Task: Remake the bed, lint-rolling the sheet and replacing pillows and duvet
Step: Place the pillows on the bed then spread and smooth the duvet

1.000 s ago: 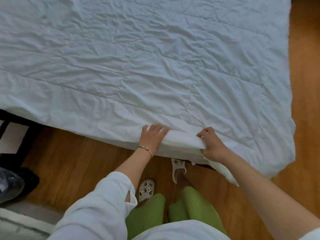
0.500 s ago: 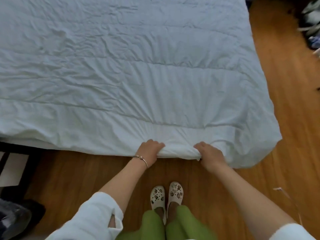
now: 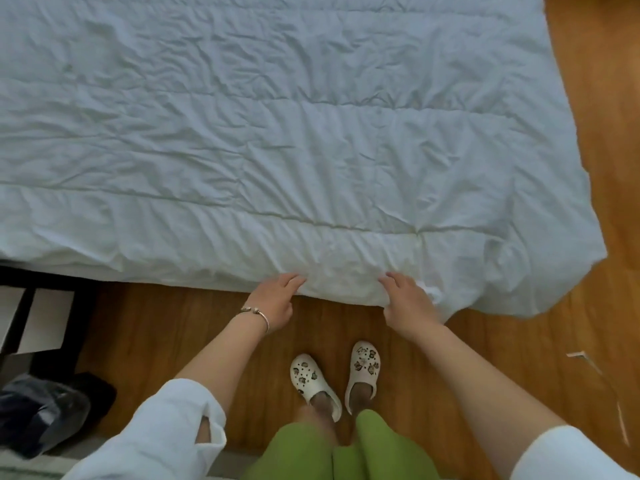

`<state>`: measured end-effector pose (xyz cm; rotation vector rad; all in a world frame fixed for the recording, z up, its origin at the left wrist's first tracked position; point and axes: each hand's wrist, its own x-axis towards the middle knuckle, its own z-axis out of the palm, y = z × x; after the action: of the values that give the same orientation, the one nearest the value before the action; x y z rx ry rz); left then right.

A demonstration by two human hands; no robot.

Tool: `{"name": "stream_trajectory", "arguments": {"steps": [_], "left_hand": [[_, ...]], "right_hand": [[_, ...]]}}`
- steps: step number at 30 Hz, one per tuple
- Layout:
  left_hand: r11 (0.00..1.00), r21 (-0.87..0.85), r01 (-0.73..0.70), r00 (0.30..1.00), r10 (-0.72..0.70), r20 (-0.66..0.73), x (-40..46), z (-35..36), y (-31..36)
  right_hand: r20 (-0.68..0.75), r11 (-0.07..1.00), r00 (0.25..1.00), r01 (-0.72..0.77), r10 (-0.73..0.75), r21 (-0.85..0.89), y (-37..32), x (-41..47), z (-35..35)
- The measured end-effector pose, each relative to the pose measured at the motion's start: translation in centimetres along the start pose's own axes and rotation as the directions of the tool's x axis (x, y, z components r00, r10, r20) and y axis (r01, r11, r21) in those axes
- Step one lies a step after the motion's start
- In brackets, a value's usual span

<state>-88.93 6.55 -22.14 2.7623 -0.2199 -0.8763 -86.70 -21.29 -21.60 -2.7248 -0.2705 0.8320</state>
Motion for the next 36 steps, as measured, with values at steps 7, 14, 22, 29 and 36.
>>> {"name": "stream_trajectory", "arguments": {"steps": [7, 14, 22, 29, 36], "left_hand": [[0.973, 0.142, 0.182, 0.983, -0.184, -0.004, 0.4, -1.5, -7.5], [0.991, 0.097, -0.092, 0.995, 0.095, -0.032, 5.1, -3.1, -4.9], [0.948, 0.073, -0.311, 0.95, 0.312, -0.006, 11.5, -1.7, 9.1], [0.95, 0.002, -0.312, 0.944, 0.311, -0.111, 18.2, 0.3, 25.9], [0.976, 0.19, -0.108, 0.988, 0.127, -0.091, 22.2, 3.9, 32.4]], "right_hand": [[-0.096, 0.995, 0.995, -0.024, 0.033, 0.094, -10.3, 4.4, 2.2], [-0.092, 0.95, 0.971, -0.233, 0.219, -0.208, -7.0, 6.0, 1.6], [-0.22, 0.943, 0.942, -0.291, 0.253, -0.162, 5.4, 2.5, -1.4], [-0.264, 0.929, 0.921, -0.197, 0.285, 0.314, 18.3, 0.7, -1.4], [-0.268, 0.668, 0.718, -0.354, 0.643, 0.654, 26.6, 2.6, -3.3]]}}
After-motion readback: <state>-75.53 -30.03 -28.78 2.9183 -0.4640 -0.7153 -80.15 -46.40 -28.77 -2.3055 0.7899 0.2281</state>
